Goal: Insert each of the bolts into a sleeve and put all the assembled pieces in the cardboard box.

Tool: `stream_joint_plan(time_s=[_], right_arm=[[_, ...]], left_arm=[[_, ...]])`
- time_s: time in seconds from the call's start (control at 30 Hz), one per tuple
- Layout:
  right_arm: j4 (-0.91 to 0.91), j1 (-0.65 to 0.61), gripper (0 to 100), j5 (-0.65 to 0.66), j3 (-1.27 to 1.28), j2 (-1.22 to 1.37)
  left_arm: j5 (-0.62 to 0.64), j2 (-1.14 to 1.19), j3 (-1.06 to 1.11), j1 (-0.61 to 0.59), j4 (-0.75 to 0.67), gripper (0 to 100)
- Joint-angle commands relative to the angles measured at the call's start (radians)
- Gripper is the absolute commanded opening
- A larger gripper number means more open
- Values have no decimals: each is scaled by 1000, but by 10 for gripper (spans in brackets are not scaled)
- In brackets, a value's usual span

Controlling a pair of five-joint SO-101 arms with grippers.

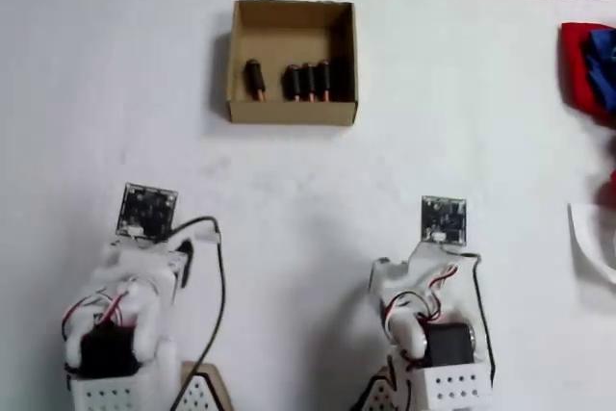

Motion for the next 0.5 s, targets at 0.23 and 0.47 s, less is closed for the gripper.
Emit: stream_joint_plan(time_s=[0.23, 0.47], right_arm=[[4, 45, 91, 2, 38, 8], [-1, 39, 89, 255, 38, 8]], left_arm=[[83, -2, 203, 34, -8, 211], [287, -2, 205, 46, -5, 212]])
